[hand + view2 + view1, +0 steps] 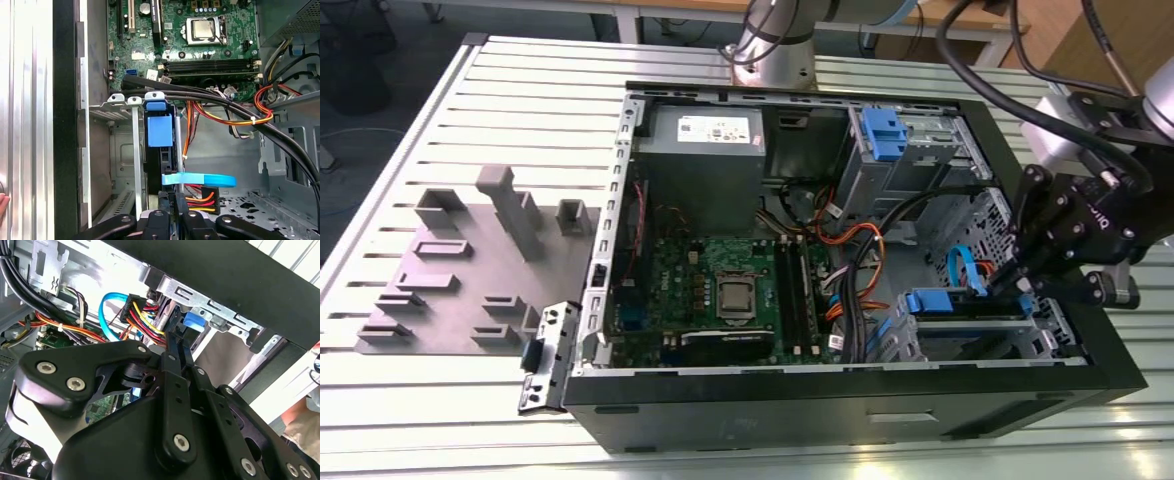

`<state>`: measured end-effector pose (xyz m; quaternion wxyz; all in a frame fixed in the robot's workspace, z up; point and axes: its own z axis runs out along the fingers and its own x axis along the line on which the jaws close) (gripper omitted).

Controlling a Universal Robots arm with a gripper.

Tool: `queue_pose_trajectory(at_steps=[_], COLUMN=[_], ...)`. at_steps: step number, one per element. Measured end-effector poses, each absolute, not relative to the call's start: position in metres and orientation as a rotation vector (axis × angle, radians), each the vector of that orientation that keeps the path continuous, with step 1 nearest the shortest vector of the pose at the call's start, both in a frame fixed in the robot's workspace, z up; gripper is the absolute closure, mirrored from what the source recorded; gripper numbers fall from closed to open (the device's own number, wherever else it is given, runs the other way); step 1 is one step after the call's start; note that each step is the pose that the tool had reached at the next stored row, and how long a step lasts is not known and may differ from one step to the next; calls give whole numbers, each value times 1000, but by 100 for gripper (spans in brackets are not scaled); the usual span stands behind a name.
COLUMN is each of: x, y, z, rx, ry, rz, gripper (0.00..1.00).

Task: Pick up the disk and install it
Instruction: 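Insert the second disk wire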

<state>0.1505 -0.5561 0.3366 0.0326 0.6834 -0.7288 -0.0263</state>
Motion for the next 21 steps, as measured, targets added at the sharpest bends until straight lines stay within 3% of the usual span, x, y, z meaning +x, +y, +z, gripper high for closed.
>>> queue_pose_trajectory(at_steps=[21], x=[150], y=[-556], z=[331], rx=[2104], ry=[-2243], rz=[-81], gripper=[84])
